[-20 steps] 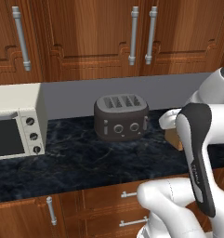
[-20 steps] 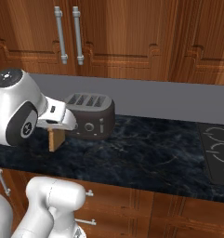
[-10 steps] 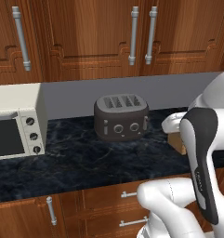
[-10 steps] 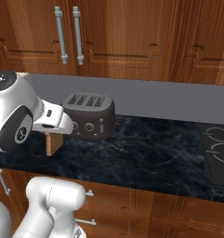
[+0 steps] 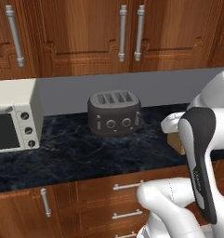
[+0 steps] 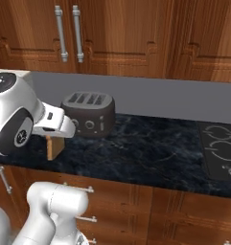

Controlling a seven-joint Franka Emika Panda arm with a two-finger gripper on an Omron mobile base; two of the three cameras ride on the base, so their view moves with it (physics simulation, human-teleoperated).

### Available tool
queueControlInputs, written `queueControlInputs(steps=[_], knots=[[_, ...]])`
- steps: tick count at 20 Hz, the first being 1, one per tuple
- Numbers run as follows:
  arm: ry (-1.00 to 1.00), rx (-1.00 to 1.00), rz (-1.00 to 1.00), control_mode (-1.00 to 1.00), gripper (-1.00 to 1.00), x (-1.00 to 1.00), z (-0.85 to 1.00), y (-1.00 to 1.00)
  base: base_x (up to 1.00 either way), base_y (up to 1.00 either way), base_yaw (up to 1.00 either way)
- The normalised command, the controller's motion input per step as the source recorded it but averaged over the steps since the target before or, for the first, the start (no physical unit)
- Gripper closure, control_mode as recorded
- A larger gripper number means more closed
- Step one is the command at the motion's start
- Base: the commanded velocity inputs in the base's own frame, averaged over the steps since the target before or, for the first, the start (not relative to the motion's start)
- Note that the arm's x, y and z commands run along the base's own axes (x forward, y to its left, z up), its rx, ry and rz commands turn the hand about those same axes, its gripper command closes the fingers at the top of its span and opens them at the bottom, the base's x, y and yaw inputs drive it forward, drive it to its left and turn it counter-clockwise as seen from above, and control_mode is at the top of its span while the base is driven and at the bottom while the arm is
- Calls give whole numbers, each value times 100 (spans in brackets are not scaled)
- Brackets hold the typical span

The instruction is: Start the toaster. Once the lever pops up, take the bread to the plate on the dining counter.

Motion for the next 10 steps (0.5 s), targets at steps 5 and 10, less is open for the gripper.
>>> queueControlInputs(steps=[5, 10], knots=[[0, 0, 0, 100, 100, 0, 0, 0, -88, -65, -10], [0, 0, 0, 100, 100, 0, 0, 0, -61, -49, -32]])
